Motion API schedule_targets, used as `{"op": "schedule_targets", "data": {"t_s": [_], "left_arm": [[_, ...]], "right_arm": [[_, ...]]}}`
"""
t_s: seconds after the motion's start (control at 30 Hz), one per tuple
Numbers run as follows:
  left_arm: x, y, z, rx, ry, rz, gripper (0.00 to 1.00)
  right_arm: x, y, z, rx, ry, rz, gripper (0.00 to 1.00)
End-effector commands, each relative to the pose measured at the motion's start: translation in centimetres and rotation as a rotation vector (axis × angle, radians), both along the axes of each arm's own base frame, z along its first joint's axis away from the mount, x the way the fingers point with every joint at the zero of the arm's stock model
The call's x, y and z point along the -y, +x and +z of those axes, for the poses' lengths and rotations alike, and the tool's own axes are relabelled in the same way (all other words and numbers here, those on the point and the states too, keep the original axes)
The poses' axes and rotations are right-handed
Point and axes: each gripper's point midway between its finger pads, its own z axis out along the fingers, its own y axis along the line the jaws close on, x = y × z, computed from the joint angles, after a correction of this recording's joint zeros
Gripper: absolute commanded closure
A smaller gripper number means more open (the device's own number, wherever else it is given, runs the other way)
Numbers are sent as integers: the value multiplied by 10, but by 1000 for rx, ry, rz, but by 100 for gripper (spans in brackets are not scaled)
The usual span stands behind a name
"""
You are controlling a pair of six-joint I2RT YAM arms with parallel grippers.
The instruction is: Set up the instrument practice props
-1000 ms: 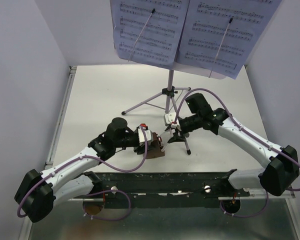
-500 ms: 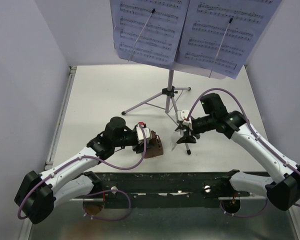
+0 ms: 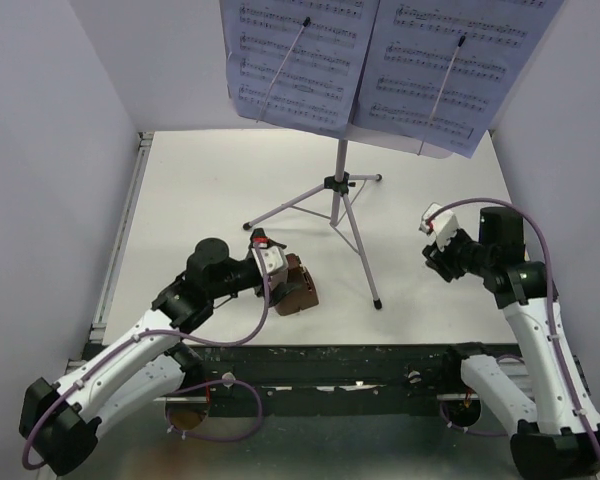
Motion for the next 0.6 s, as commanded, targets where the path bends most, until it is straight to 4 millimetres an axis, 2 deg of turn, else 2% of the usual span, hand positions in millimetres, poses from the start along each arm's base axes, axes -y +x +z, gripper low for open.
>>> {"op": "schedule_targets", "data": {"t_s": [0.0, 0.03, 0.1, 0.23, 0.27, 0.33, 0.4, 0.57], "left_arm": [[-11, -2, 42, 67, -78, 50, 1], [-15, -4, 45, 66, -77, 63, 1], [-25, -9, 51, 59, -72, 94, 1], [-49, -22, 56, 64, -78, 168, 1], [-55, -25, 56, 66, -84, 187, 1], [-63, -33, 57, 70, -121, 206, 1], [-67, -39, 54, 66, -155, 216, 1], [-75, -45, 61, 81, -201, 242, 1]], "right_arm": [[100, 53, -16, 103, -241, -454, 100], [115, 62, -18, 94, -267, -499, 100], [129, 77, -25, 39, -287, -531, 100], [146, 106, -35, -117, -342, -537, 96], [152, 110, -43, -181, -380, -541, 95], [152, 124, -44, -256, -383, -523, 91], [145, 135, -53, -354, -351, -492, 89], [136, 162, -75, -510, -292, -486, 81]]}}
